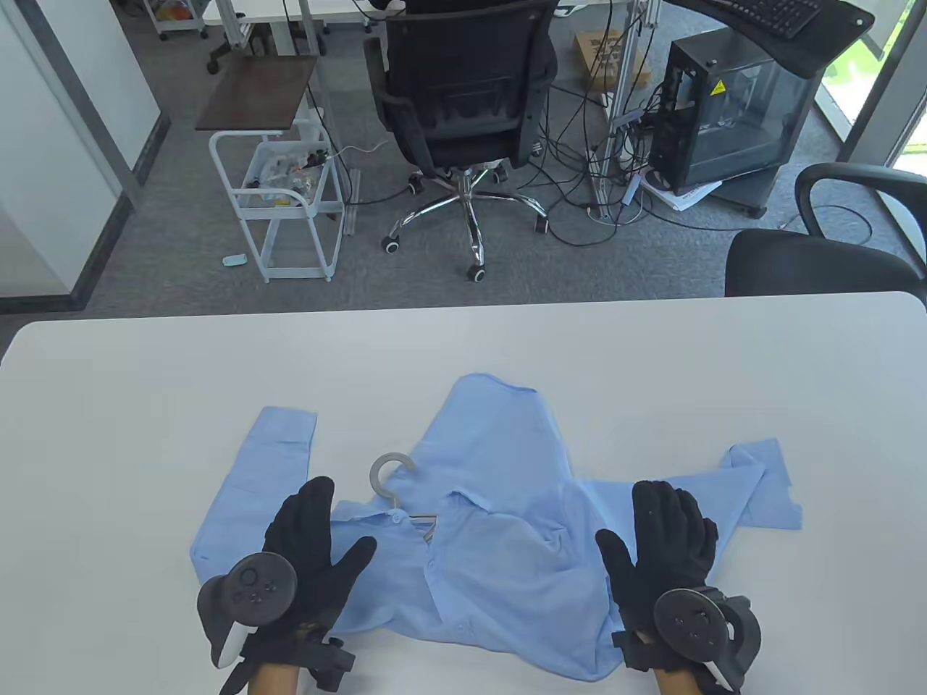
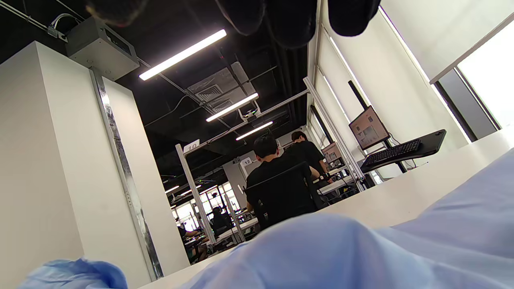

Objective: Remove long-sleeve shirt from gray hanger

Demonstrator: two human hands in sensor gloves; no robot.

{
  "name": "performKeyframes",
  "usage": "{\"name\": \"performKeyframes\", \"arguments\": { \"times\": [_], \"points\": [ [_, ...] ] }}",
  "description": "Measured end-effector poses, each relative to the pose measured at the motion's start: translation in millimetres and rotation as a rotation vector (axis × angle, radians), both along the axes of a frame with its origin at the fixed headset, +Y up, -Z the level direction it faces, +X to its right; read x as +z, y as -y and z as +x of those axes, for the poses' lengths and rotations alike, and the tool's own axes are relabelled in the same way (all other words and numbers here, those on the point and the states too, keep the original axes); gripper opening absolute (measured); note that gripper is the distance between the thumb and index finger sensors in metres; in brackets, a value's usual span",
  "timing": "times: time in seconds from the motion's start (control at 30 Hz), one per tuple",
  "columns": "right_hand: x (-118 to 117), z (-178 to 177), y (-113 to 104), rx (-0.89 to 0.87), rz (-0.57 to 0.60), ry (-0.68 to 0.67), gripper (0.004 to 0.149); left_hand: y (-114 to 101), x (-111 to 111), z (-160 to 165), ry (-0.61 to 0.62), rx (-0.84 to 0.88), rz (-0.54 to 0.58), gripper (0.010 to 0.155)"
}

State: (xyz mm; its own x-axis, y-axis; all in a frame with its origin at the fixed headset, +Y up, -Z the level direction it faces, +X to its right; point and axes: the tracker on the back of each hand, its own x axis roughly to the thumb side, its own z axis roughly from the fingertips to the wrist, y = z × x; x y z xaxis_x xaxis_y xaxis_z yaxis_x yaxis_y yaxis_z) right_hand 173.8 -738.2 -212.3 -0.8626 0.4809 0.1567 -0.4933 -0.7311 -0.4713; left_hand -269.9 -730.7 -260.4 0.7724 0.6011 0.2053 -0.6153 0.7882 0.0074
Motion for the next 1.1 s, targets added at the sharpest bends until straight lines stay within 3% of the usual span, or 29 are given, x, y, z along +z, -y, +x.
{"name": "performKeyframes", "arguments": {
  "times": [0.67, 1.1],
  "points": [
    [0, -8, 2, 0.06, 0.0, -0.016, 0.076, -1, 3, 11, 0.002, -0.031, 0.024, 0.088],
    [-6, -21, 11, 0.089, -0.077, -0.082, 0.076, -4, 7, 19, 0.019, -0.057, 0.068, 0.085]
  ]
}}
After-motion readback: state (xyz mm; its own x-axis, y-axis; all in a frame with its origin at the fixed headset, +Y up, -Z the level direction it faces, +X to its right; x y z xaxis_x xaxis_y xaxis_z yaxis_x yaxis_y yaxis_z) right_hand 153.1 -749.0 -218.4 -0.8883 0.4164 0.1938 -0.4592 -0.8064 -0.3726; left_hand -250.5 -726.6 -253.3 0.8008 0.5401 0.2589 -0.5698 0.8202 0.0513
